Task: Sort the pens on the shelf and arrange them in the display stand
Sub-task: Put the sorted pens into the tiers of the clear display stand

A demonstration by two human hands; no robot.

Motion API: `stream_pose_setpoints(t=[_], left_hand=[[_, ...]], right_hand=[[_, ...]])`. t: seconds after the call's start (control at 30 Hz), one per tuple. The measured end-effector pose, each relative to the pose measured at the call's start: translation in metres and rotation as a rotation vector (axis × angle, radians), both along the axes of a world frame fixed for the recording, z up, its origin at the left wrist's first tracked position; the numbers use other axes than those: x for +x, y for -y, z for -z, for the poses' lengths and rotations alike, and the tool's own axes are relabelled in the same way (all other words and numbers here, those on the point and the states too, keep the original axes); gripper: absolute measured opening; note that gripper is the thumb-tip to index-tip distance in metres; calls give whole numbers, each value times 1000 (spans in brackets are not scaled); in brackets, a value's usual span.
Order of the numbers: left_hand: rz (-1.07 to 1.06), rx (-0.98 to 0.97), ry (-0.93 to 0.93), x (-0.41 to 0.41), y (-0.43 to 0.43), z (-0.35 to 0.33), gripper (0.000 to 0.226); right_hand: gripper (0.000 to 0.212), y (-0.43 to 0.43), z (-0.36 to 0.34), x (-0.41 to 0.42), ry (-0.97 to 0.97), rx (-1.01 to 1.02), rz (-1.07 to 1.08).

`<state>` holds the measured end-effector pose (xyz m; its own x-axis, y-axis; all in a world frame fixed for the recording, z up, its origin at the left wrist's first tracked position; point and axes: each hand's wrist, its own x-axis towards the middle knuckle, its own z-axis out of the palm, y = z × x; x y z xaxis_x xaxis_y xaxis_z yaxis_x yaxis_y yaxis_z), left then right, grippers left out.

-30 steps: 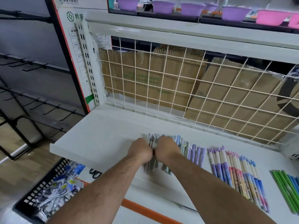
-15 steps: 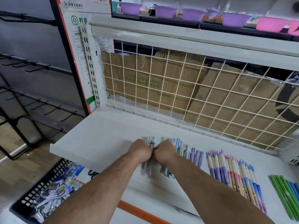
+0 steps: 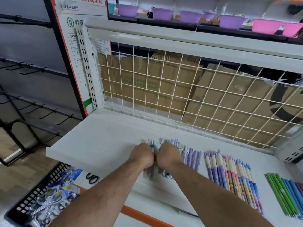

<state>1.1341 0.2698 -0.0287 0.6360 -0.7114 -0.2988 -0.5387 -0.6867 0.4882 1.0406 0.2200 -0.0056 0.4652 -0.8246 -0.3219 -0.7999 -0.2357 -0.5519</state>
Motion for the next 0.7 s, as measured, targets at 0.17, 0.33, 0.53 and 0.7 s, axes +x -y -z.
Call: stream_pose_setpoints(t=[0.17, 0.33, 0.53, 0.7], left_hand=[[51, -15, 89, -9, 1, -1, 14], [31, -2, 111, -9, 4, 0, 16], [-89, -63, -78, -2, 3, -4, 22], [-182, -196, -272, 0, -1, -16, 11]], right_hand=[[30, 3, -13, -11, 176, -18, 72], [30, 8, -17, -20, 173, -64, 58], [26, 15, -15, -27, 99, -118, -2], [25, 15, -17, -37, 132, -96, 32]])
